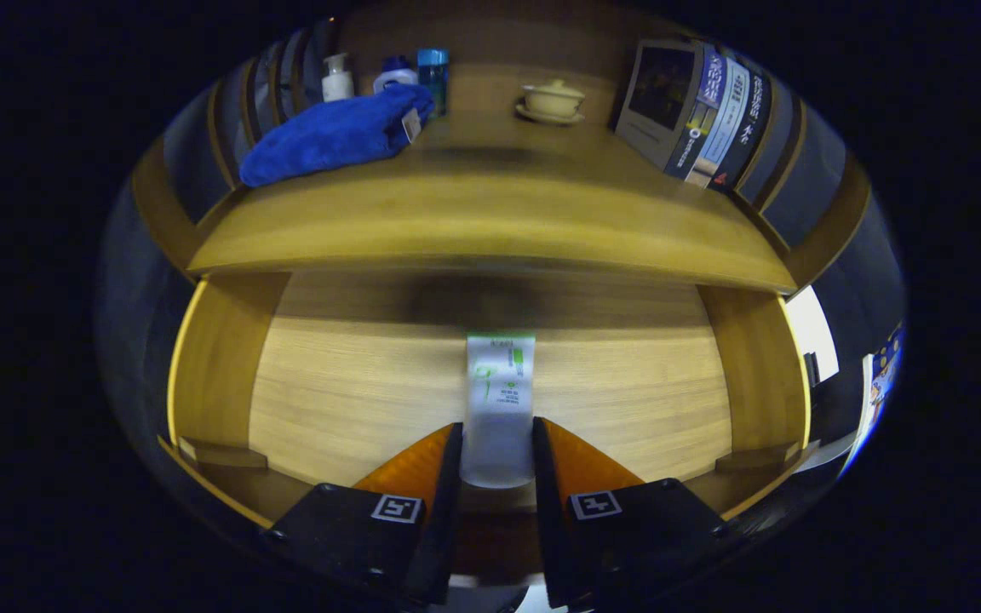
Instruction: Pull open the drawer, take out the items inside it, and place them on the countertop above the cabinet.
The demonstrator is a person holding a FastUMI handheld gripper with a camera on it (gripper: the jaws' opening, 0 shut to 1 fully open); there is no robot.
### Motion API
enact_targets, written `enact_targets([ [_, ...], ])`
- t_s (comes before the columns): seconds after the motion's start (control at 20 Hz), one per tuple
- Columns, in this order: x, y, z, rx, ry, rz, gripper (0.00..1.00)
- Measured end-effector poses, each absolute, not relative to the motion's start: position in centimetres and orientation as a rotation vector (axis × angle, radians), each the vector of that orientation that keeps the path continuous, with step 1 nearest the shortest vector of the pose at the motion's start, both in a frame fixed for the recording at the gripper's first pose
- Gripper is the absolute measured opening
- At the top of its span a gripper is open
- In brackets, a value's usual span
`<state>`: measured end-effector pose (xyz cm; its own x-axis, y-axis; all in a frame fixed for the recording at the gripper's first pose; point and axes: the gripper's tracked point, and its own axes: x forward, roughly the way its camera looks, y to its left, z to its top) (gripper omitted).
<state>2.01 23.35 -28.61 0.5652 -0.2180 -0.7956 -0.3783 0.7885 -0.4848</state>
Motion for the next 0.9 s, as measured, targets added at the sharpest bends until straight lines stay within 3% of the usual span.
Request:
enact_targets([
  [0.5,0.5,28.0,-19.3,-0.617,0.798,0.153,0.45],
  [0.9,5.0,32.9,-13.6,-0.515,0.633,0.187,0.45],
])
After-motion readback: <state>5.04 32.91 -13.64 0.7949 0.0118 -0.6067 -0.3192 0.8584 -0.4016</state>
